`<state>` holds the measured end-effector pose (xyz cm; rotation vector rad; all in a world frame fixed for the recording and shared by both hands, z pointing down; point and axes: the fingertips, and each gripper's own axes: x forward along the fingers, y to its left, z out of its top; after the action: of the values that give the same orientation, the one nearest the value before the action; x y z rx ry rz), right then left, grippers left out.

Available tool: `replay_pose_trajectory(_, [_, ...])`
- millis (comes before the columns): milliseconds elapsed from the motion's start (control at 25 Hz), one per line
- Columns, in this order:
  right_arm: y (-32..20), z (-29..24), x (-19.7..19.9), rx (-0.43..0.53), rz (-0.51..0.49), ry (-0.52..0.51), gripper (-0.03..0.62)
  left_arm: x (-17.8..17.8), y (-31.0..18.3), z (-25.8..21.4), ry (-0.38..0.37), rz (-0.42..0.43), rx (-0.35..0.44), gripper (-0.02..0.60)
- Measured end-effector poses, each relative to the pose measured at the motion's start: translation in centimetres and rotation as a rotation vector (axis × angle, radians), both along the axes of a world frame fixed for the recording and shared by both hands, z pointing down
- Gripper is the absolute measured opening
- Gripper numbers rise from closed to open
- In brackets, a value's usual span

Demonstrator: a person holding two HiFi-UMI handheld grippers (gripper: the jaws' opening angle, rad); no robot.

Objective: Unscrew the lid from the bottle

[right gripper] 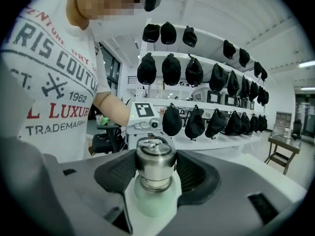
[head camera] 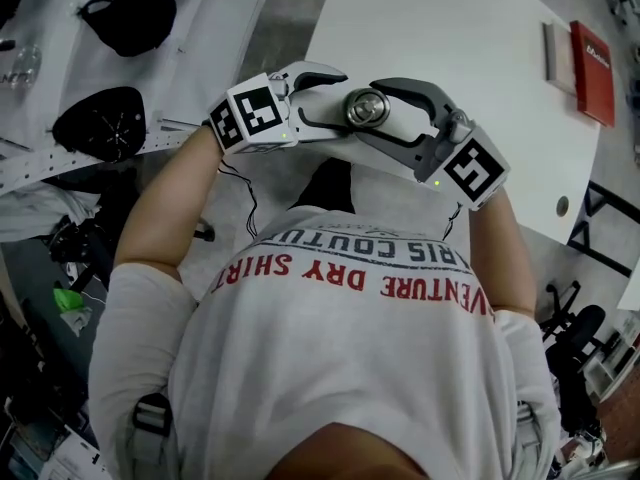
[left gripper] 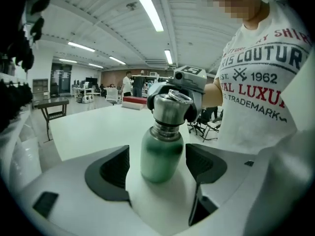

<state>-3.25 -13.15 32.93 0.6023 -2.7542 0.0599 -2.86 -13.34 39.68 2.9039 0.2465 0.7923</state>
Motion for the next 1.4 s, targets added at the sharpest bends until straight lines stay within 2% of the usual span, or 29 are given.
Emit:
replay_pose_trajectory(240, [0.0,-2.7,1.5,-0.003,0.152,-0.085,0.256,-1.3,-0.7,-4.6,0.151,-0.225,-0.042,0.356])
replay_pose_trajectory(360, [0.4,-4.2,2.9,0.02,0.252,-0.13,0.256,-1.3,0.1,-7.3,0.219,-0.311,-0.057,0.345])
replay_pose_trajectory(600, [3.9,-8.8,6.3,0.024,0.457,-0.252,0.256,-1.8,3.4,-13.0,0.374,-0.447,-0.161,0.136])
replay_pose_trajectory(760, [7.3,-12.0,7.2,0.058,0.519,-0.286,0.256,-2.2,6.3,-16.5,0.446,-0.513,-0.136,0.064])
replay_pose_trajectory(840, [9.1,-13.4,7.3,0.083,0.533,-0.286,0.256,-2.3,7.7,-18.0,0.447,-0.54,-0.096,0.05])
replay_pose_trajectory(1000, [12.3,-15.3,7.1,0.112,0.545,-0.294,0.256,-2.4,9.6,-19.5,0.398,-0.611,-0.047,0.04])
replay_pose_trajectory(1240, [15.3,-17.0,6.7,0.126,0.537,-0.321,0.256,-1.7,13.2,-21.5,0.382,-0.576,0.036,0.038])
replay_pose_trajectory(1400, [16.3,-17.2,6.4,0.138,0.548,-0.319,0.256,-2.0,14.4,-21.9,0.391,-0.57,0.053,0.038])
